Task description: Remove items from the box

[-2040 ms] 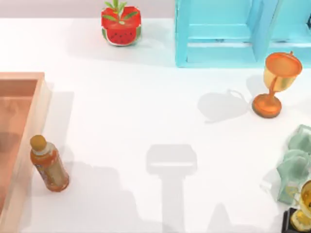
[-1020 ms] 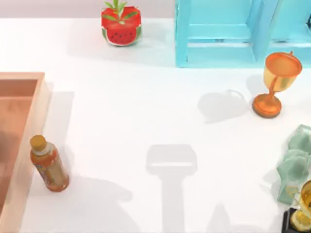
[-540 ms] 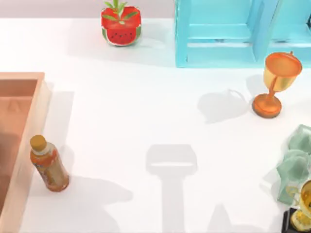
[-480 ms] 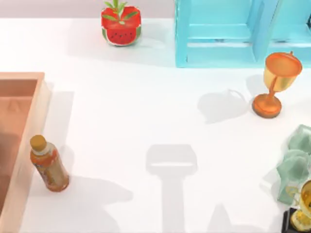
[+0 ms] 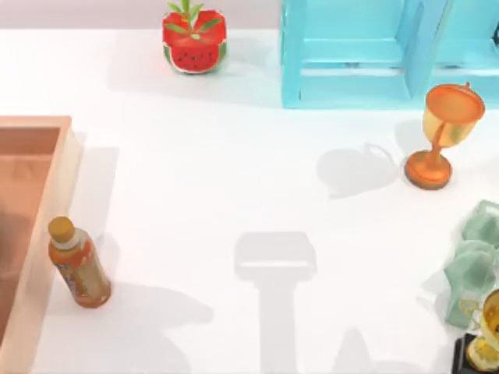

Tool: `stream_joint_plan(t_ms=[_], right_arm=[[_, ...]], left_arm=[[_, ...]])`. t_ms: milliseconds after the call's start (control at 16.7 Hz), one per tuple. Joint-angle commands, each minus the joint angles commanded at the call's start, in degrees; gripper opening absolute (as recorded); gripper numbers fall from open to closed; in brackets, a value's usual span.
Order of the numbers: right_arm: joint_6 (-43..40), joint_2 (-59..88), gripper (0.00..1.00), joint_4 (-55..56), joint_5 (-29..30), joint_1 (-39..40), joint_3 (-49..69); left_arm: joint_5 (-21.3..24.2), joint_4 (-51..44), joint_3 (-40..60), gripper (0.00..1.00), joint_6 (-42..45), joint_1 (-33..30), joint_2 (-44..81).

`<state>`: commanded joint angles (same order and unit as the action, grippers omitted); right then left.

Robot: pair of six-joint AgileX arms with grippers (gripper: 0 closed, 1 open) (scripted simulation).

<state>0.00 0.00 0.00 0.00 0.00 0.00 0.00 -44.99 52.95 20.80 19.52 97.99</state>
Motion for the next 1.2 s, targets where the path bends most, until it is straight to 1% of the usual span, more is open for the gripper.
stream_joint_plan(t_ms=[360, 420, 960, 1080, 1200], right_arm=[[0.0, 0.0, 1.0, 0.0, 0.0, 0.0, 0.0], [0.0, 0.0, 1.0, 0.0, 0.0, 0.0, 0.0], [0.0, 0.0, 1.0, 0.0, 0.0, 0.0, 0.0], [0.0, 0.0, 1.0, 0.0, 0.0, 0.0, 0.0], [0.0, 0.0, 1.0, 0.0, 0.0, 0.0, 0.0]], left_arm=[[0.0, 0.0, 0.0, 0.02, 0.0, 0.0, 0.0], [0.0, 0.0, 0.0, 0.0, 0.0, 0.0, 0.0], [0.05, -0.15, 0.15, 0.0, 0.03, -0.15, -0.14], [0.13, -2.15, 2.11, 0.0, -0.23, -1.22, -0.94], [-0.14, -6.22, 6.36, 0.0, -1.19, -2.73, -2.75]])
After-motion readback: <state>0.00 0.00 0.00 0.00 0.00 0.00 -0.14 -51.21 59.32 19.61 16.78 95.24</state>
